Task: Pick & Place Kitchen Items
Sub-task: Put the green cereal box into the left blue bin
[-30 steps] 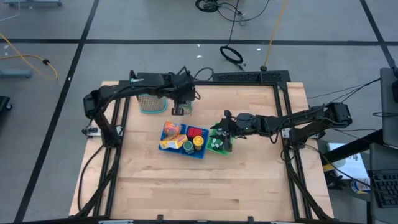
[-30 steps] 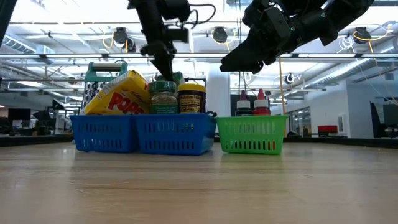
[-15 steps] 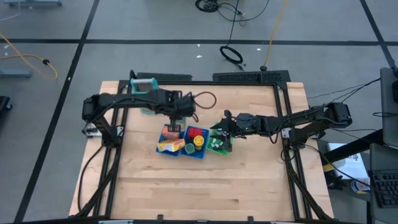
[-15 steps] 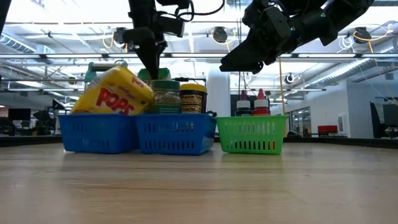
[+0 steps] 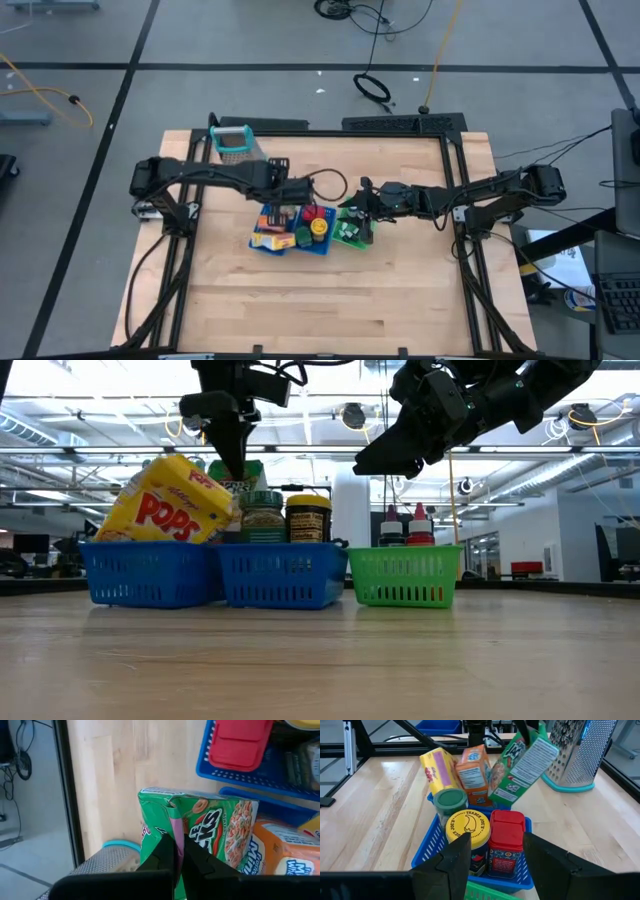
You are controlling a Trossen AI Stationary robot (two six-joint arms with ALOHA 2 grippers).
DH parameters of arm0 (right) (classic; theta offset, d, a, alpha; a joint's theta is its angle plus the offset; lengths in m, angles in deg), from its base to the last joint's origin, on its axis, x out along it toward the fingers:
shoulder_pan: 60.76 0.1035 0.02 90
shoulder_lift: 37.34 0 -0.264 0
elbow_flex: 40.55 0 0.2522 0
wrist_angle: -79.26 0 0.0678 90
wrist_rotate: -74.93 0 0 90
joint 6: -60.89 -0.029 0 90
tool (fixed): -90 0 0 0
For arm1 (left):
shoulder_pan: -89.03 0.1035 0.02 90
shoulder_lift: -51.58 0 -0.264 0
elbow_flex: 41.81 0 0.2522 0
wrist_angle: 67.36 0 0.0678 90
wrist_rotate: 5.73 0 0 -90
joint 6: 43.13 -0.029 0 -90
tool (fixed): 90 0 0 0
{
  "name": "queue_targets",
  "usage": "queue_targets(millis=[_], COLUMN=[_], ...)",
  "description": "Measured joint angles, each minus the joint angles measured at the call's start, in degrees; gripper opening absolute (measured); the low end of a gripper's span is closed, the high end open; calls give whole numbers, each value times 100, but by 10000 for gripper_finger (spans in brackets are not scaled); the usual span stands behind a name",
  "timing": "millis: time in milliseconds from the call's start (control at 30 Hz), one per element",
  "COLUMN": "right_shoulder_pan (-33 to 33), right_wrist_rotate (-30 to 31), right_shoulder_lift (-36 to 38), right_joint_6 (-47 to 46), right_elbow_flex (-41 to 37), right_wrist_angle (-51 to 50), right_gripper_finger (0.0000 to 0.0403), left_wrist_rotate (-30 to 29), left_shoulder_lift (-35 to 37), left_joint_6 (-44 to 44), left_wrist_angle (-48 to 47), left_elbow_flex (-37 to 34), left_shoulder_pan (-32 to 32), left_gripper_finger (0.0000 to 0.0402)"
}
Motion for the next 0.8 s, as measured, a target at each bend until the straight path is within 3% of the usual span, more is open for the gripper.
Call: queue_targets(millis=[533,800], right_shoulder_pan=[0,2], right_wrist_rotate=[-1,-1], right_shoulder_lift=[0,0], right_joint_6=[-82,-84], right_elbow_flex=[0,0], right_wrist_angle=[2,2], right_gripper_finger=[171,171], left_wrist_rotate=[296,276], left_shoulder_lift=[0,0], left_joint_6=[334,323], left_wrist_angle=[-74,-68], left_elbow_flex=[0,0], left_shoulder_pan=[-275,-261], left_gripper_finger=[3,30])
